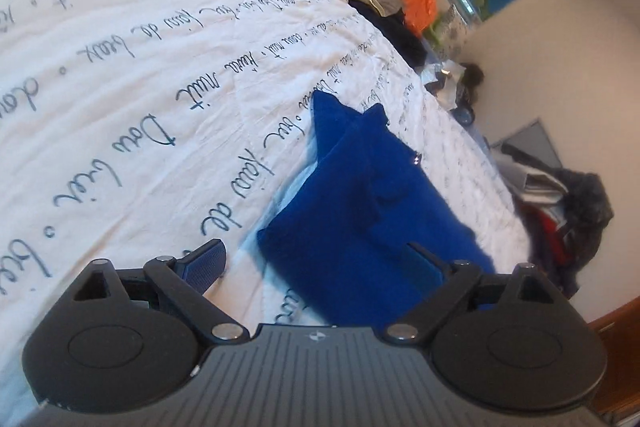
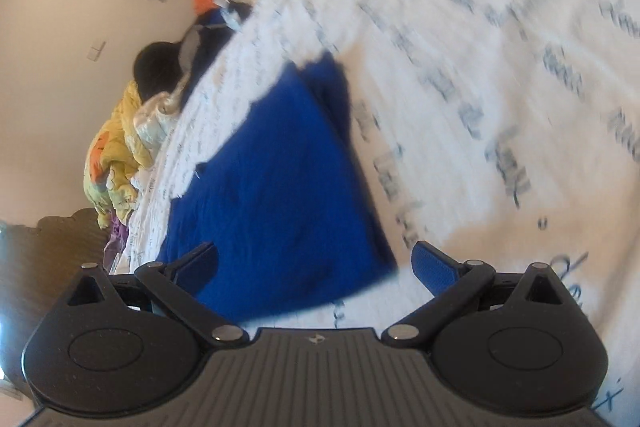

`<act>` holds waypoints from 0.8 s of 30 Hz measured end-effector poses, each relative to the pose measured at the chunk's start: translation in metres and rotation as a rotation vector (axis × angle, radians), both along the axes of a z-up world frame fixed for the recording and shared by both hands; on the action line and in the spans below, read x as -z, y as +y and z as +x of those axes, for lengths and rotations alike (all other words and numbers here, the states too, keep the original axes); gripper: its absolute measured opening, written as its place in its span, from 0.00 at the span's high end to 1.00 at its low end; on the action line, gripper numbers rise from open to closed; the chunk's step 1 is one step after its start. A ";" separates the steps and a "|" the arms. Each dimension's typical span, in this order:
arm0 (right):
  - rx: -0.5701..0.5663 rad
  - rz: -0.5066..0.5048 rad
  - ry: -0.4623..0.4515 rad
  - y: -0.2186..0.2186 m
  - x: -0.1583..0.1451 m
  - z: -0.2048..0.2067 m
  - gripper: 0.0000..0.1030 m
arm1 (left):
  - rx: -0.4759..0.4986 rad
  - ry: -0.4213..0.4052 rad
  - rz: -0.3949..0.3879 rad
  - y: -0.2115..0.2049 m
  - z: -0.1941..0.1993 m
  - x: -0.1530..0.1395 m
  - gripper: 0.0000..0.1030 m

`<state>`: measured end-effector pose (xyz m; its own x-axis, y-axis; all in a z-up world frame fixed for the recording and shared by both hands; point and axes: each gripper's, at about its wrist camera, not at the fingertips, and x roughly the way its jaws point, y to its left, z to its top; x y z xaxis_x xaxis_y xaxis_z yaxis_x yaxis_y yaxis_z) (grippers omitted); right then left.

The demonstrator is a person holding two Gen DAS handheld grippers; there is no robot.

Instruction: Fold small clothes

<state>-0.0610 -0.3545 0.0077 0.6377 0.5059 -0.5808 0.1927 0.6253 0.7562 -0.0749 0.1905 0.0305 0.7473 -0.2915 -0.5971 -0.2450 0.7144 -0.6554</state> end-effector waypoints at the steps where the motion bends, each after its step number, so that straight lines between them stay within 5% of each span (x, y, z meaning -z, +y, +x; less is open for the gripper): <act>1: -0.007 0.013 -0.021 0.002 0.001 0.001 0.00 | 0.004 0.005 -0.004 -0.001 0.005 0.000 0.14; 4: -0.002 0.058 -0.036 0.006 0.005 0.009 0.01 | 0.011 0.040 0.034 -0.011 0.020 -0.003 0.32; 5: -0.008 0.051 -0.032 0.008 0.007 0.013 0.20 | 0.011 0.057 0.052 -0.013 0.024 -0.003 0.38; 6: -0.030 0.014 0.012 0.010 0.013 0.020 0.79 | 0.012 0.076 0.067 -0.014 0.028 -0.004 0.54; 7: -0.045 -0.001 0.028 0.012 0.019 0.024 0.93 | 0.020 0.100 0.084 -0.015 0.032 -0.001 0.77; 9: -0.074 0.006 -0.002 0.013 0.022 0.028 0.94 | 0.031 0.136 0.081 -0.014 0.037 0.003 0.91; 16: -0.213 -0.240 -0.144 -0.015 -0.064 0.039 0.94 | 0.112 0.054 0.117 -0.021 0.010 -0.031 0.92; 20: -0.286 -0.301 -0.018 -0.017 -0.032 0.040 0.93 | 0.138 0.134 0.177 -0.023 0.005 -0.002 0.90; 22: -0.273 -0.305 0.037 -0.010 -0.009 0.035 0.90 | 0.125 0.115 0.194 -0.019 0.000 0.001 0.78; 24: -0.233 -0.308 0.033 -0.012 -0.018 0.031 0.73 | 0.102 0.102 0.219 -0.013 -0.002 -0.012 0.67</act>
